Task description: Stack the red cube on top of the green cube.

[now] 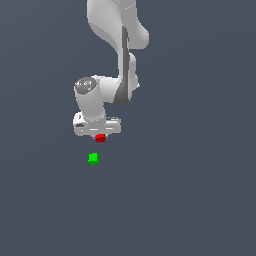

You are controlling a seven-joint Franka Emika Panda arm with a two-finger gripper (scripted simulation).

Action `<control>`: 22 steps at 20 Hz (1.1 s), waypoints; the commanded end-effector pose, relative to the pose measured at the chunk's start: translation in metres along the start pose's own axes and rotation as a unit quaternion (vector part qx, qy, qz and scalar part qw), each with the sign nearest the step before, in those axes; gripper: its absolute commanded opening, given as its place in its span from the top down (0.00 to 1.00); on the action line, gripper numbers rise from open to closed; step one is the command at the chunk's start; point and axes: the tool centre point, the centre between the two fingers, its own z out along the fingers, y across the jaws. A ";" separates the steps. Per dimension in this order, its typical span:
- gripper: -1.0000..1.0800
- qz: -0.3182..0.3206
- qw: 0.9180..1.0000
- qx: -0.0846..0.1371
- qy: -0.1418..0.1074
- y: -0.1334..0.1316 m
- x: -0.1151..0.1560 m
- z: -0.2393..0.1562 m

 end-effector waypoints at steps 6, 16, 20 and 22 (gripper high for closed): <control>1.00 0.000 1.000 0.000 0.000 0.021 0.043 0.014; 1.00 0.000 1.000 0.000 0.000 0.037 0.076 0.024; 1.00 0.000 1.000 0.000 0.000 0.039 0.082 0.025; 1.00 0.000 1.000 0.000 0.000 0.040 0.083 0.025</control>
